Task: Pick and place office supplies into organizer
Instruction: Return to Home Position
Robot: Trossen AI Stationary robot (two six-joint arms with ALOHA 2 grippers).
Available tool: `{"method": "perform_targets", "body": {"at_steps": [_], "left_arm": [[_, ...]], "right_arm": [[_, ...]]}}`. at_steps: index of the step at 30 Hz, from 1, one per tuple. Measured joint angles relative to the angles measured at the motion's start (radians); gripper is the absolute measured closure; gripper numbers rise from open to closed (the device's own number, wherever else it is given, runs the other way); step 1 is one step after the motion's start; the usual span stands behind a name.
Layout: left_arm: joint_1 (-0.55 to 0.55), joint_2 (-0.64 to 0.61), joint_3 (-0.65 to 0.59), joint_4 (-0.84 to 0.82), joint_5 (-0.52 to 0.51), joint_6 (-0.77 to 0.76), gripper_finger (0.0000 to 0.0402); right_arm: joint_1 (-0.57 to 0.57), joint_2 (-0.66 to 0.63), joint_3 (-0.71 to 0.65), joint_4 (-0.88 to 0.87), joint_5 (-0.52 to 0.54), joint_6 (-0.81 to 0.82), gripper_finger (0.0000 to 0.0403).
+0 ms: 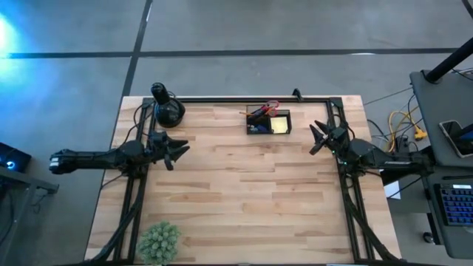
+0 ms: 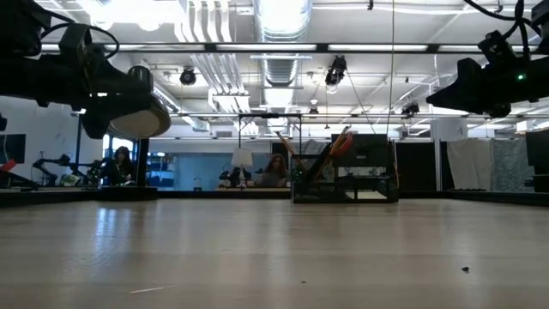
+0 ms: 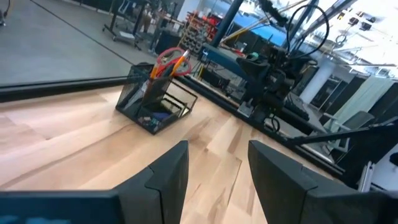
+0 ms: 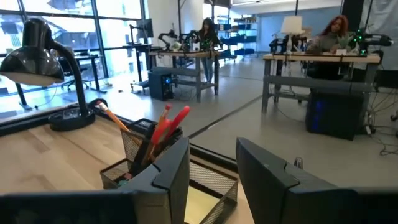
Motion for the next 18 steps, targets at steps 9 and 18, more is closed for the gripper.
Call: {"method": "perform_targets", "body": {"at_steps": [9,18], "left_arm": [[0.000,0.013,0.000,0.000,0.000,0.000,0.0249],[0.000,0.016,0.000,0.001,0.000,0.000,0.0249]], "right_arm": [[0.068,-0.029,0.002,0.031,0.008,-0.013,0.0280],[0.074,-0.007,0.002,0.028,0.006,-0.001,0.0280]]}}
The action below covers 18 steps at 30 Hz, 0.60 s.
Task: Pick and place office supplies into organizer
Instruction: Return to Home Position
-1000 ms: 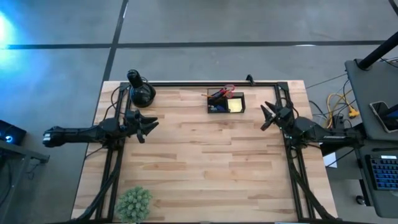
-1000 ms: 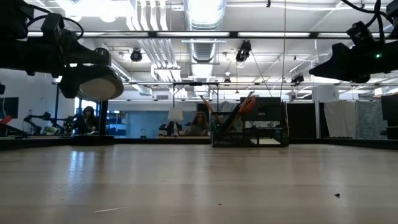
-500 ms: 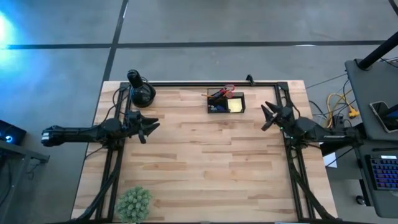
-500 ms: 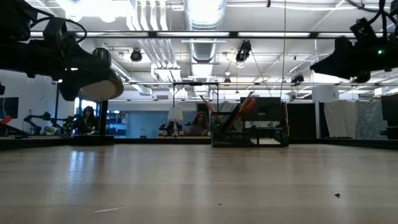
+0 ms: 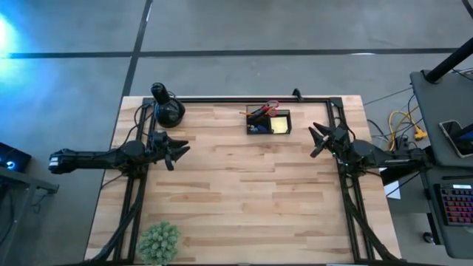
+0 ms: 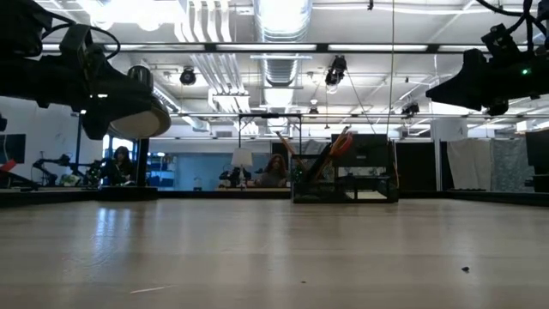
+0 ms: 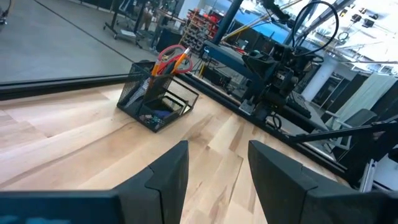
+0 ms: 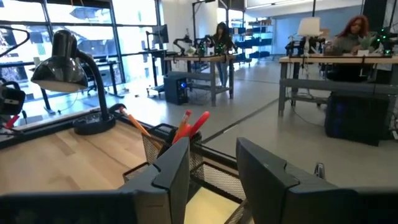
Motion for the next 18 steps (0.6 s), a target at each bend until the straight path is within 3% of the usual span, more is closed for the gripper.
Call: {"method": "perform_targets", "body": {"at_steps": [18], "left_arm": [[0.000,0.005,0.000,0.001,0.000,0.000,0.0249]], "right_arm": [[0.000,-0.001,0.000,0.001,0.000,0.000,0.0280]]}}
